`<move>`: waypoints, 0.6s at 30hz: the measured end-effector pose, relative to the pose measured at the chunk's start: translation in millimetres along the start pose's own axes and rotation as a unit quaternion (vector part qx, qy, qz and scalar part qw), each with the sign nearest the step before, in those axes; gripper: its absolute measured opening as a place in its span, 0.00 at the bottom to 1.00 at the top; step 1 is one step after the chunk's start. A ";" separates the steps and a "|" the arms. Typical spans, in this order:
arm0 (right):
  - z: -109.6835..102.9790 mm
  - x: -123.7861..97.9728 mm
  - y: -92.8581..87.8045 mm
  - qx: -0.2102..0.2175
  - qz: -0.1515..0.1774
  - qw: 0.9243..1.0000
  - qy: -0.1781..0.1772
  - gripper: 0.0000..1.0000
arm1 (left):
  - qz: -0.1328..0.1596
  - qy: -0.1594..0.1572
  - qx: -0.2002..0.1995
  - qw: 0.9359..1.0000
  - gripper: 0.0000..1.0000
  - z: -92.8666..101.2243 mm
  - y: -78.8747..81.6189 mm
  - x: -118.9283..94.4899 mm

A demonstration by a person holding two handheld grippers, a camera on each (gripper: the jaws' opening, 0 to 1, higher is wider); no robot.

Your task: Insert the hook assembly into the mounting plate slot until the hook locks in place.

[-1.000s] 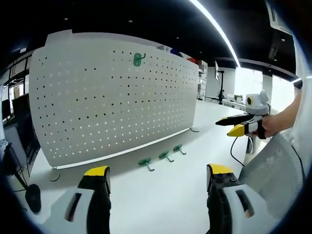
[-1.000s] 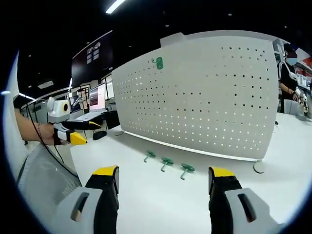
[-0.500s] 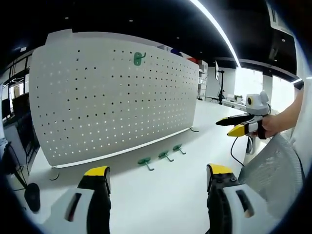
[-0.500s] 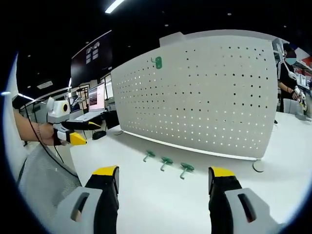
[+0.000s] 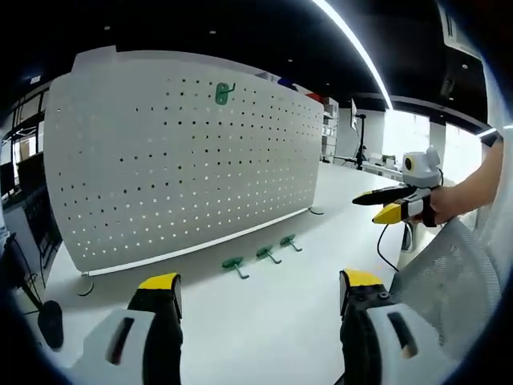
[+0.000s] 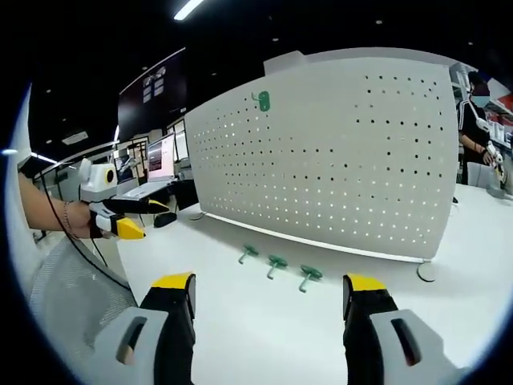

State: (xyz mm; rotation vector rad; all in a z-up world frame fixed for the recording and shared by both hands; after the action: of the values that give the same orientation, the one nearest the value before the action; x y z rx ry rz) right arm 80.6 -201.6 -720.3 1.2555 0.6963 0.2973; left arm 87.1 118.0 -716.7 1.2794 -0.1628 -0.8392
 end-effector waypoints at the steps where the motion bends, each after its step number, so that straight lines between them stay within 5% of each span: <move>1: -0.5 0.1 0.0 -0.001 0.000 1.000 0.001 0.73 | 0.000 0.000 0.001 1.000 0.83 -0.1 0.0 -0.1; 18: -1.6 0.1 -3.5 0.005 -0.008 1.000 0.000 0.73 | -0.029 -0.019 0.004 0.999 0.83 5.5 -8.0 3.8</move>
State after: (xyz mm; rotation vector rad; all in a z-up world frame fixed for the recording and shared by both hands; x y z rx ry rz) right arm 79.1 -201.4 -723.8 1.2593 0.7079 0.2818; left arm 83.1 111.0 -723.4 1.2809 -0.1585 -0.9141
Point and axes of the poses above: the point that each gripper's makers call its tool centre point, and the gripper's own axes: x roughly forward along the fingers, z roughly to its right, y roughly out of its top, the point moved 8 cm from there along -x, roughly backward along the fingers, and after that the axes turned 15 degrees about -x, right-handed, at the moved point
